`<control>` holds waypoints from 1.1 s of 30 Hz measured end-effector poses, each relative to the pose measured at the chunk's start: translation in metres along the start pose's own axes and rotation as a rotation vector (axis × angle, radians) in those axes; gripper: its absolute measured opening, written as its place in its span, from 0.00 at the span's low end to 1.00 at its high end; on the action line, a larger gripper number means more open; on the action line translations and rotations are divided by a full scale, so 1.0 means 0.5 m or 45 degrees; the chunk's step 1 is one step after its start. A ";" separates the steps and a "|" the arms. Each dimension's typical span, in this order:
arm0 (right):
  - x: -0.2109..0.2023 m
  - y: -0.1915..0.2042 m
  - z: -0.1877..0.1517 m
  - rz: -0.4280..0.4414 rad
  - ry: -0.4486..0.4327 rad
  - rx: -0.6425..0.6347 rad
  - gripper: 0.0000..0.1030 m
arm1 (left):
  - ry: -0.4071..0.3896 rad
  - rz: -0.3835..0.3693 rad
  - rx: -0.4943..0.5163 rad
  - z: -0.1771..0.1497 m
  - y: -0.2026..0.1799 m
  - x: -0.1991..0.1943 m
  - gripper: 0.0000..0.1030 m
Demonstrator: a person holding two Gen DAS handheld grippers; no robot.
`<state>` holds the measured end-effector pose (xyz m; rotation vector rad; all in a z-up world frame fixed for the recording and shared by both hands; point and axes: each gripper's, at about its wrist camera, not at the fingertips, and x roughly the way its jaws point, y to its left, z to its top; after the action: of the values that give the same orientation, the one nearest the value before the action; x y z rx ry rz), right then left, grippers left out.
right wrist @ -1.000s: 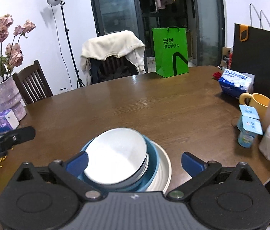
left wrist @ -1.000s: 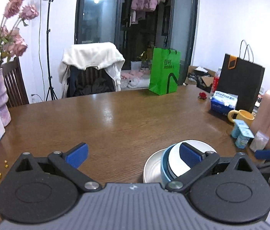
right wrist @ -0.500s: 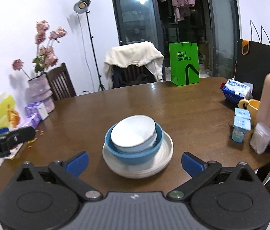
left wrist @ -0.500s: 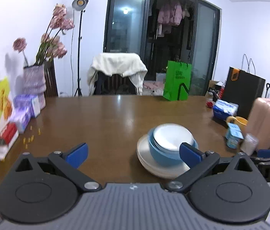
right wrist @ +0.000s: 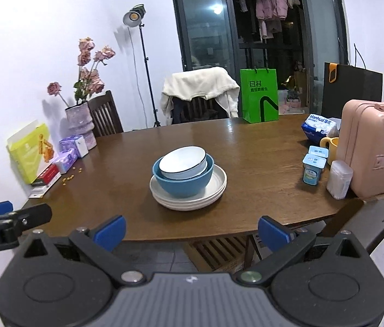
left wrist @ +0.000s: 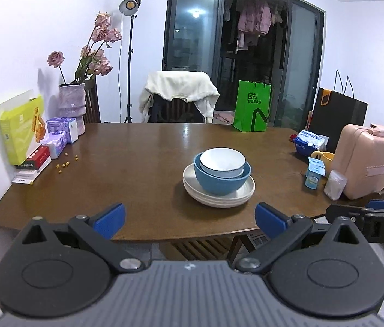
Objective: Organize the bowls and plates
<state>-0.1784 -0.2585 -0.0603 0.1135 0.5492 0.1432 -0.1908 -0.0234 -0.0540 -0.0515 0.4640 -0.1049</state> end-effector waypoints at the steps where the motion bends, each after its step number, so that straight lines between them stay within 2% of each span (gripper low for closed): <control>1: -0.008 -0.002 -0.004 0.008 0.002 -0.001 1.00 | -0.003 0.001 0.003 -0.003 -0.005 -0.008 1.00; 13: -0.074 -0.006 -0.037 0.041 -0.010 0.000 1.00 | -0.020 -0.004 0.026 -0.019 -0.038 -0.058 1.00; 33: -0.087 0.001 -0.037 0.048 -0.038 -0.014 1.00 | -0.036 0.000 0.021 -0.020 -0.033 -0.068 1.00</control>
<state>-0.2250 -0.2641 -0.0537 0.1150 0.5169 0.1811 -0.2269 -0.0364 -0.0465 -0.0363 0.4348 -0.1077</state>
